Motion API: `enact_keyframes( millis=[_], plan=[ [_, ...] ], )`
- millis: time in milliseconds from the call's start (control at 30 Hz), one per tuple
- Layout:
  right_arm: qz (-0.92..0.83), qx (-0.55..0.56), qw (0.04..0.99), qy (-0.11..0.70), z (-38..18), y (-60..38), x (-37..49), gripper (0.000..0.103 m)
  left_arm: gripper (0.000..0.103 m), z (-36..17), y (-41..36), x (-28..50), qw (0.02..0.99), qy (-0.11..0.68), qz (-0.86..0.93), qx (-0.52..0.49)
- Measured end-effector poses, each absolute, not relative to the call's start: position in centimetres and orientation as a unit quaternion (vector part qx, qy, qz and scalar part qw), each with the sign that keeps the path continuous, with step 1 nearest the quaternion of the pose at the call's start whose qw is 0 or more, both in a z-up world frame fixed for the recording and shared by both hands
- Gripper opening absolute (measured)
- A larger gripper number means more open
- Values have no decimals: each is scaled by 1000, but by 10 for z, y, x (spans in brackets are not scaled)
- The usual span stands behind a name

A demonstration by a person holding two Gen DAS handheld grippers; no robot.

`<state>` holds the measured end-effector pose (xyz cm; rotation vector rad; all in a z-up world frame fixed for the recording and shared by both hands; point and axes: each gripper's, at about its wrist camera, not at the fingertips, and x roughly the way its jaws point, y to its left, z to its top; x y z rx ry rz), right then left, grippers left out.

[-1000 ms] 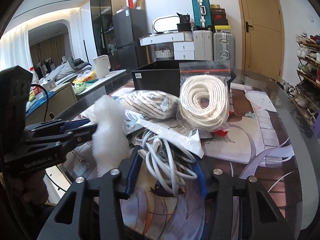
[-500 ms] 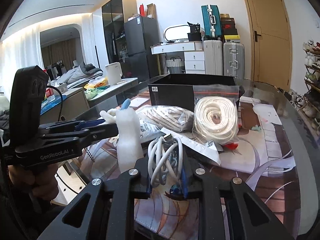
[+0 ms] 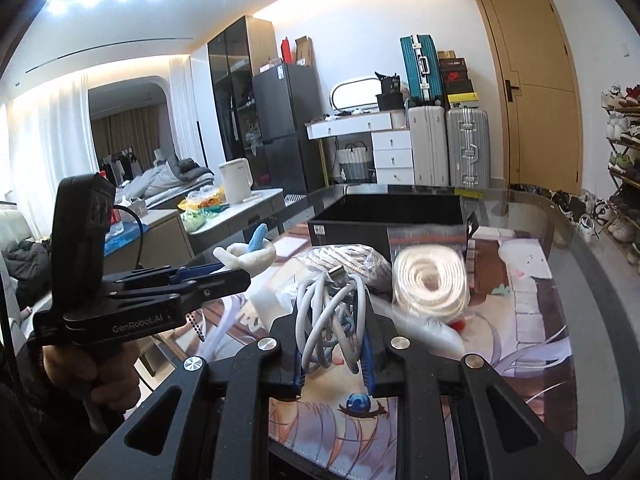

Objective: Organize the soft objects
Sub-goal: 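Lift the plush toy and cables and carry both over the black box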

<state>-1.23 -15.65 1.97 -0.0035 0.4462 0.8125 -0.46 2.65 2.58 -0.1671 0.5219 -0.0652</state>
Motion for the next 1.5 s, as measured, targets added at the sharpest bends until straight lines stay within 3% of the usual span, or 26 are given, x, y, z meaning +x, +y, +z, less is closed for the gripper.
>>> enact_keyframes(
  millis=[800,1500],
  plan=[
    [365,-18,918,153,73,-164,11,21,30,64,32,16,969,229,-43,-79],
    [348,-34,916,195,71,-143,107,21,30,72,42,107,964,245,-49,-92]
  ],
)
